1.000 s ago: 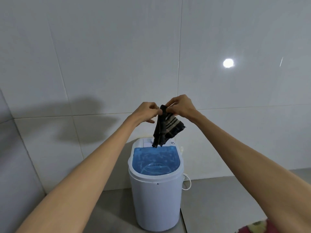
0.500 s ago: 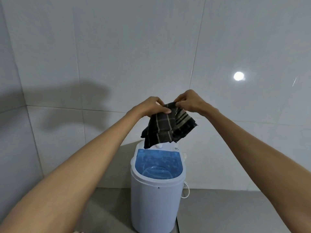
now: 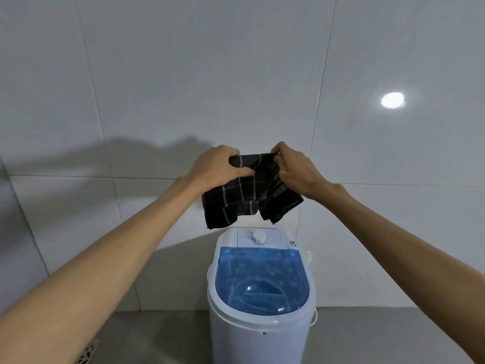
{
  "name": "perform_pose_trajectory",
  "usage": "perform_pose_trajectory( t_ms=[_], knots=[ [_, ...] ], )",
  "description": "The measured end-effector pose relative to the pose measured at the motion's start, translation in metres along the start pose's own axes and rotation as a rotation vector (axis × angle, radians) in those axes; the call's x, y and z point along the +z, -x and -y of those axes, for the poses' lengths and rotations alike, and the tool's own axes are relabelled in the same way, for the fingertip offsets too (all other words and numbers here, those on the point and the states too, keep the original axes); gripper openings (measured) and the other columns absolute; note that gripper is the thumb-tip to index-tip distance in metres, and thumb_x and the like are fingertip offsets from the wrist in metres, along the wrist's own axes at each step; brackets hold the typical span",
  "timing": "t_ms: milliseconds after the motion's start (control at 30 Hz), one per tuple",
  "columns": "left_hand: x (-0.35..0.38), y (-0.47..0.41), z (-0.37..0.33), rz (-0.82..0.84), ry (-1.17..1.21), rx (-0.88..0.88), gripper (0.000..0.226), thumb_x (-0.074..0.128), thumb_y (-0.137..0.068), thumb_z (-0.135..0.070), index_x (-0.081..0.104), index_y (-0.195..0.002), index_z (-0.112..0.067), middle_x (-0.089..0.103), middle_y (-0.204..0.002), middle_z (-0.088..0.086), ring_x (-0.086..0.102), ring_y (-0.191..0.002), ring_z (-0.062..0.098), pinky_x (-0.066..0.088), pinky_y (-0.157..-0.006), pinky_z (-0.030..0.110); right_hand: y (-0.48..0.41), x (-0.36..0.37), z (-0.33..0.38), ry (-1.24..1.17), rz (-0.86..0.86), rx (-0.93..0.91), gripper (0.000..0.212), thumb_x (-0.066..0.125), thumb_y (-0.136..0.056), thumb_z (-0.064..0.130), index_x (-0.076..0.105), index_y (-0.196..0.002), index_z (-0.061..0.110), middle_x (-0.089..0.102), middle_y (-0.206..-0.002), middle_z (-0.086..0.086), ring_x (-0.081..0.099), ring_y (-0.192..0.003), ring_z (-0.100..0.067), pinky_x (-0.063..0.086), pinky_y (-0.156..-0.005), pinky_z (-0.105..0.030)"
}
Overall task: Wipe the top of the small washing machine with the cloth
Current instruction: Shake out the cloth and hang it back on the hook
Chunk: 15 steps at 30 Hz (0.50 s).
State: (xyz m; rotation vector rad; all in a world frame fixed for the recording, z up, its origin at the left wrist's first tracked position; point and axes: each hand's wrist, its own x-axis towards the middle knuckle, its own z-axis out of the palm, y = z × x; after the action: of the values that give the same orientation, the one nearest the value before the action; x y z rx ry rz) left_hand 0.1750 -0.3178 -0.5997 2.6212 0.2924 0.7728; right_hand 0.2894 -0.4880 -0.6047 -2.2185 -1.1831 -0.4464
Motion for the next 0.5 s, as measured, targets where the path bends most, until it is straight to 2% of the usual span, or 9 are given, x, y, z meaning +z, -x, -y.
perform_pose_trajectory(
  t_ms=[100, 200, 267, 367, 500],
  knots=[
    [-0.002, -0.024, 0.023, -0.063, -0.2, 0.085, 0.051, 0.065, -0.082, -0.062, 0.044, -0.061, -0.02, 0.051, -0.058, -0.006, 0.048, -0.053, 0.014, 0.029, -0.05, 0.029, -0.03, 0.01, -0.01, -0.021, 0.005, -0.039, 0.02, 0.035, -0.101, 0.012, 0.049, -0.116, 0.012, 0.065, -0.084, -0.01, 0.06, -0.075, -0.031, 0.05, -0.068, -0.046],
    [-0.025, -0.053, 0.031, -0.131, -0.297, 0.139, 0.058, 0.057, -0.083, -0.069, 0.051, -0.063, -0.015, 0.053, -0.055, -0.005, 0.051, -0.051, 0.016, 0.037, -0.051, 0.029, -0.063, 0.006, -0.004, 0.012, -0.071, -0.121, 0.022, 0.038, -0.096, 0.007, 0.047, -0.115, 0.013, 0.062, -0.088, -0.005, 0.058, -0.073, -0.029, 0.05, -0.065, -0.042],
    [-0.049, -0.077, 0.032, -0.203, -0.293, 0.169, 0.058, 0.052, -0.09, -0.062, 0.044, -0.057, -0.014, 0.047, -0.048, -0.004, 0.045, -0.045, 0.015, 0.033, -0.049, 0.029, -0.089, -0.005, 0.007, 0.071, -0.129, -0.201, 0.024, 0.041, -0.093, 0.008, 0.044, -0.115, 0.016, 0.06, -0.1, -0.003, 0.058, -0.073, -0.028, 0.05, -0.066, -0.041],
    [-0.098, -0.112, 0.031, -0.229, -0.281, 0.21, 0.047, 0.043, -0.095, -0.04, 0.04, -0.055, -0.016, 0.039, -0.045, -0.005, 0.036, -0.041, 0.014, 0.027, -0.051, 0.027, -0.134, -0.035, 0.028, 0.142, -0.138, -0.284, 0.026, 0.041, -0.093, 0.007, 0.043, -0.119, 0.014, 0.06, -0.111, -0.003, 0.056, -0.067, -0.028, 0.046, -0.06, -0.037],
    [-0.191, -0.148, 0.025, -0.229, -0.33, 0.201, 0.037, 0.046, -0.093, -0.031, 0.036, -0.057, -0.025, 0.041, -0.048, -0.008, 0.039, -0.043, 0.007, 0.024, -0.049, 0.024, -0.201, -0.093, 0.08, 0.165, -0.103, -0.366, 0.027, 0.04, -0.096, 0.007, 0.041, -0.121, 0.017, 0.061, -0.108, -0.001, 0.049, -0.061, -0.024, 0.037, -0.056, -0.031]
  ],
)
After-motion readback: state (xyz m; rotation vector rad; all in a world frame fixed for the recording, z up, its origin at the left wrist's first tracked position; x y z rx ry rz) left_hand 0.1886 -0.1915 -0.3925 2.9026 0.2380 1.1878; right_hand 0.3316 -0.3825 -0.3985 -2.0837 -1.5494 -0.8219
